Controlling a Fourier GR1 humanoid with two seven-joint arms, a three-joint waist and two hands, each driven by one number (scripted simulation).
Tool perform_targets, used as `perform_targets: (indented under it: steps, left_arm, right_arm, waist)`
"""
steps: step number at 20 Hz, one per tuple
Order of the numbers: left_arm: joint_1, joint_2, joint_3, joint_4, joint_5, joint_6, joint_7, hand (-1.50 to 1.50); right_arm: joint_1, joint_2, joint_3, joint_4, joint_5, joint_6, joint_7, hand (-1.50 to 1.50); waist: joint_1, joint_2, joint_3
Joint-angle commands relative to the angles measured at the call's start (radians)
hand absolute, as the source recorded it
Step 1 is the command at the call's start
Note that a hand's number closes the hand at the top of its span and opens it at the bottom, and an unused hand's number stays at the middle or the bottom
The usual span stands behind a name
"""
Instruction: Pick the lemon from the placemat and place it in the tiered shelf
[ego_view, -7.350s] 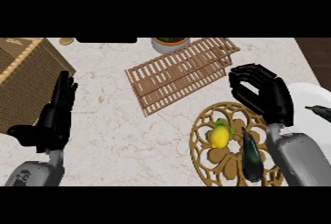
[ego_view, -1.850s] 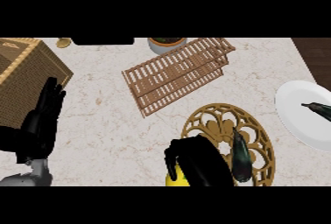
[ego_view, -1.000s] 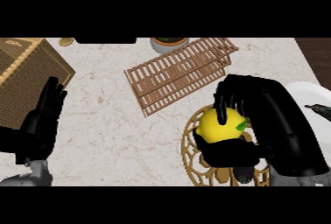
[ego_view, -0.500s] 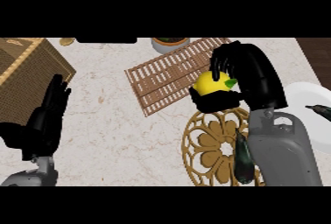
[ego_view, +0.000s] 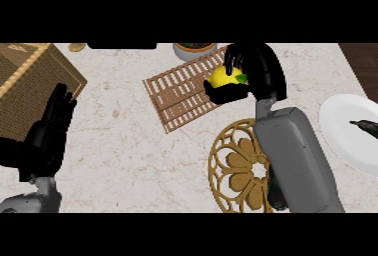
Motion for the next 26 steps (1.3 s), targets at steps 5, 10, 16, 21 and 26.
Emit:
perform_targets:
  steps: [5,10,16,21,26]
  left_arm:
    - [0.006,-0.02,-0.019,-0.017,-0.039,0.008,0.022,0.0]
    - [-0.008,-0.027,-0.01,-0.031,-0.032,0.007,0.031,0.0]
    - [0.018,-0.004,0.033,-0.01,0.009,-0.051,-0.02,0.0]
    - [0.054,-0.042,-0.003,-0.059,-0.023,-0.024,-0.008,0.0]
    - [0.058,-0.029,0.011,-0.053,-0.027,-0.032,-0.018,0.0]
  right_arm:
    - [-0.188,-0.021,-0.07,0.383,0.01,-0.094,-0.164,1.5]
    - [-0.261,0.001,-0.179,0.487,-0.124,-0.144,-0.169,-1.5]
    - [-0.28,0.015,-0.169,0.631,-0.177,-0.177,-0.287,-1.5]
    - [-0.364,0.011,-0.2,0.655,-0.231,-0.147,-0.308,-1.5]
    - [-0.317,-0.012,-0.283,0.567,-0.35,-0.119,-0.389,-1.5]
  waist:
    - [0.009,0.003,0.0]
    - [0.008,0.002,0.0]
    - [0.007,0.001,0.0]
    - [0.008,0.0,0.0]
    - [-0.002,-0.004,0.0]
